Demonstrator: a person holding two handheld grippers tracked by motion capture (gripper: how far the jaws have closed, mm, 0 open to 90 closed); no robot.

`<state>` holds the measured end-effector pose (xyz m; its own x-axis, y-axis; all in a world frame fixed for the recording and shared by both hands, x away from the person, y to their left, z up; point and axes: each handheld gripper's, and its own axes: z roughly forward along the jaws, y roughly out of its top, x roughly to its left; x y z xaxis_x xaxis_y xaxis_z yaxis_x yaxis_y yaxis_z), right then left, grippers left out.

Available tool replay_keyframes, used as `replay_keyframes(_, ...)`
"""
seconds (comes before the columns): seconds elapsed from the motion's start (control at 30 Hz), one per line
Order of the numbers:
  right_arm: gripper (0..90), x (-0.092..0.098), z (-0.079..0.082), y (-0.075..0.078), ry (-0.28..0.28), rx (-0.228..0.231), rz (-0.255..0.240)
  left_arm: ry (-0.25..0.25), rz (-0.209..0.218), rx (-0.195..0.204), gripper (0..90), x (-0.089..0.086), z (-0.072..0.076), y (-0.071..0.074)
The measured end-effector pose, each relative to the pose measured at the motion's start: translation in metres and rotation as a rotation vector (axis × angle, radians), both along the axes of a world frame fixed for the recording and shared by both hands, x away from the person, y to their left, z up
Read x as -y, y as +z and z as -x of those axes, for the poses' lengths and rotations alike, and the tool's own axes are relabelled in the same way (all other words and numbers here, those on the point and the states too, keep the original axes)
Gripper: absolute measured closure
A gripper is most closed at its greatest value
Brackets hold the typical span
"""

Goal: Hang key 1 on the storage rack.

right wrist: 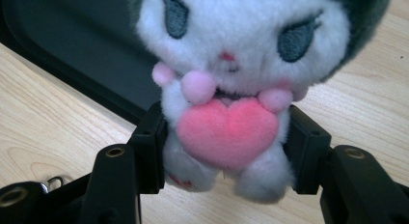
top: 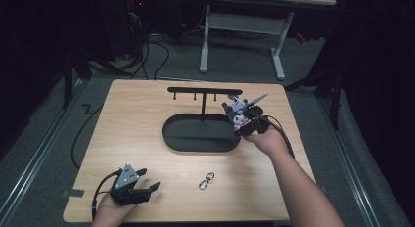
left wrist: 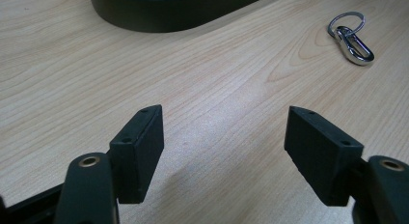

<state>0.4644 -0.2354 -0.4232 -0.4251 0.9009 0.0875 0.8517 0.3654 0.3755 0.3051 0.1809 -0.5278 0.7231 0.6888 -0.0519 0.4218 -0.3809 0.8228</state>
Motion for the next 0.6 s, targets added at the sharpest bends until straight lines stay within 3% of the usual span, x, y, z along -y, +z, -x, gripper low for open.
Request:
replay_keyframes(0.13, 36.7, 0.001, 0.000, -0.001, -0.005, -0.005, -0.001, -0.003, -0.001, -0.001, 30.8, 0.001, 0.000, 0.000)
replay_keyframes(0.37, 35.7, 0.002, 0.013, 0.007, 0.015, 0.022, -0.009, -0.004, -0.003, -0.002, 30.7, 0.001, -0.001, 0.000)
replay_keyframes(0.47, 36.9, 0.000, 0.028, 0.009, 0.028, 0.038, -0.033, -0.006, -0.004, -0.003, 30.8, 0.002, 0.000, 0.000)
replay_keyframes(0.5, 38.8, -0.002, 0.040, 0.009, 0.056, 0.070, -0.018, -0.007, -0.003, -0.002, 31.1, 0.003, 0.000, 0.000)
replay_keyframes(0.53, 38.8, -0.002, 0.040, 0.009, 0.056, 0.070, -0.018, -0.008, -0.002, -0.002, 31.1, 0.003, 0.000, 0.000)
replay_keyframes(0.6, 41.4, 0.001, 0.058, 0.004, 0.064, 0.095, -0.040, -0.012, -0.002, -0.006, 32.2, 0.004, 0.000, 0.001)
